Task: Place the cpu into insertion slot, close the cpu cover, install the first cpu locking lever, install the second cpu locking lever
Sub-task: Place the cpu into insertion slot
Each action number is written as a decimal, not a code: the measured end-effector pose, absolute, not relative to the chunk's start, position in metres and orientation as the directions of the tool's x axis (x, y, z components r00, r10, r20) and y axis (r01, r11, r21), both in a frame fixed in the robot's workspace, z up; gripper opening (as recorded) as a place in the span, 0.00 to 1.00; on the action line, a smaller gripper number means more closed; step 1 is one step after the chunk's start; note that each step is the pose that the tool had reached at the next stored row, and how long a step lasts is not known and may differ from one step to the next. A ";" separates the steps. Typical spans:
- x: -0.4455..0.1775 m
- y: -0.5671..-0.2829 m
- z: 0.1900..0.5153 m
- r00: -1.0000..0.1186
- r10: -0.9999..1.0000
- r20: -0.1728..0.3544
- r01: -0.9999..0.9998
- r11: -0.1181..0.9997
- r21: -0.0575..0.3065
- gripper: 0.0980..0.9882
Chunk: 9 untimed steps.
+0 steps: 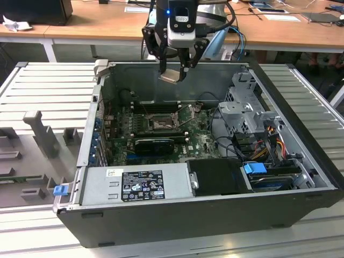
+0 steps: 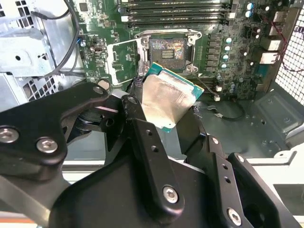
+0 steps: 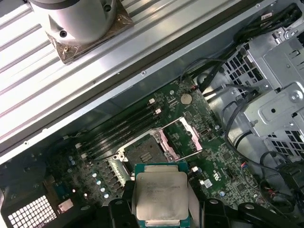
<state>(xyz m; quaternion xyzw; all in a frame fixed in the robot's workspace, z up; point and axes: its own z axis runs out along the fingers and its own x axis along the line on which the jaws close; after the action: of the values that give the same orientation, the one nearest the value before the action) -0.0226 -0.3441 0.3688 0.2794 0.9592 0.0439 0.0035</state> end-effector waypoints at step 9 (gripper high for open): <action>-0.023 -0.344 0.368 -0.788 0.616 0.018 0.615 0.784 0.086 0.48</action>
<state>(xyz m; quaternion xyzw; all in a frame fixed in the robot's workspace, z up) -0.0226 -0.3441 0.3683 0.3258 0.9444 0.0434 0.0057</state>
